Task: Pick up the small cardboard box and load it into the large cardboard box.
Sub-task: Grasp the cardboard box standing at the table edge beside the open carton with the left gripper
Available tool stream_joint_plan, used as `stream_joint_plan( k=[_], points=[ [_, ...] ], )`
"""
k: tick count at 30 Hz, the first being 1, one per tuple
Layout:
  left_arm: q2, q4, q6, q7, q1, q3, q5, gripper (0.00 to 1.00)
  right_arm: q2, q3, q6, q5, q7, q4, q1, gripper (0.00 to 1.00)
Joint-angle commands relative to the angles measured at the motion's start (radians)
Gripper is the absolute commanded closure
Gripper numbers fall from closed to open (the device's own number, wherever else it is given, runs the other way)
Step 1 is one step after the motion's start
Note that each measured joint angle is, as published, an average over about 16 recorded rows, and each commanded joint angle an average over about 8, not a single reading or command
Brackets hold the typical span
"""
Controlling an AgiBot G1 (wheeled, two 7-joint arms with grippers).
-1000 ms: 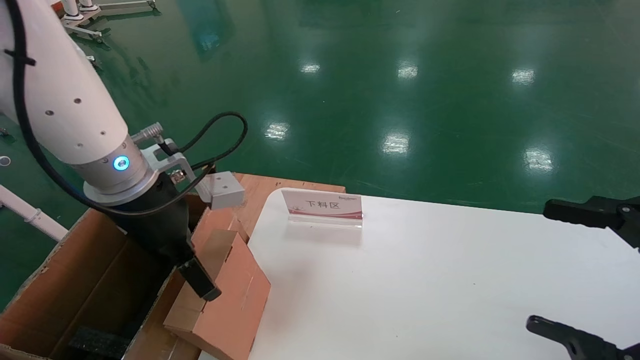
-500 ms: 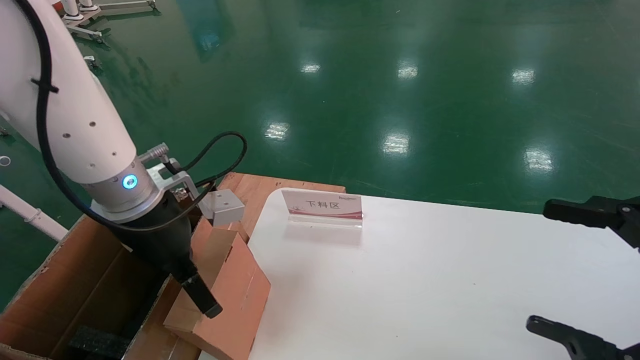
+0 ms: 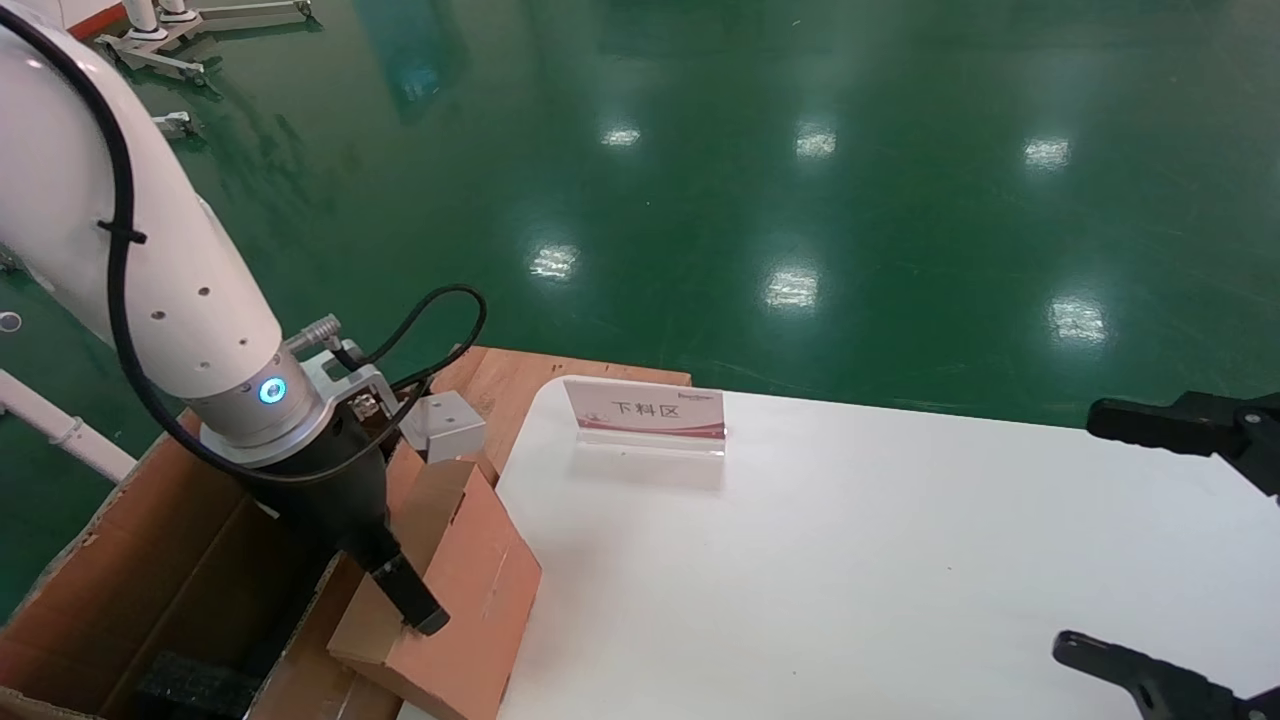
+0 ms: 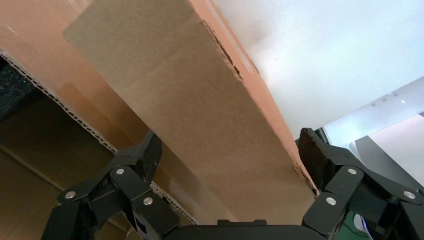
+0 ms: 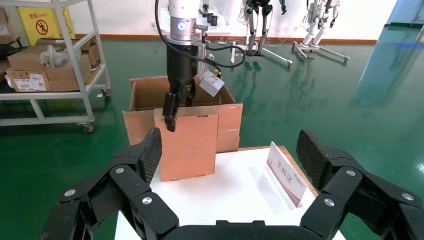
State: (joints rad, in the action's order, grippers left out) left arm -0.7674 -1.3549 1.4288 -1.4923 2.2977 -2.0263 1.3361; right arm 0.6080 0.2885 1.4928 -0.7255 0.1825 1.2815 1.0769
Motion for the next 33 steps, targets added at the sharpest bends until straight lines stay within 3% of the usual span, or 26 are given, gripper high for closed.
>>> stream_joint_plan(
  k=[1,5,8,33],
  points=[
    [0.003,0.000,-0.006,-0.001,-0.003,-0.002,0.000,0.50,0.000,0.000,0.000,0.000,0.000,0.000,0.000,0.17],
    [0.002,0.000,-0.003,0.000,-0.002,0.000,0.000,1.00,0.000,0.000,0.000,0.000,0.000,0.000,0.000,0.67],
    [0.000,0.000,0.000,0.000,-0.001,0.001,0.000,1.00,0.000,0.000,0.000,0.000,0.000,0.000,0.000,1.00],
    [-0.003,0.000,0.008,0.001,0.003,0.004,0.001,1.00,0.000,0.000,0.000,0.000,0.000,0.000,0.000,1.00]
  ],
)
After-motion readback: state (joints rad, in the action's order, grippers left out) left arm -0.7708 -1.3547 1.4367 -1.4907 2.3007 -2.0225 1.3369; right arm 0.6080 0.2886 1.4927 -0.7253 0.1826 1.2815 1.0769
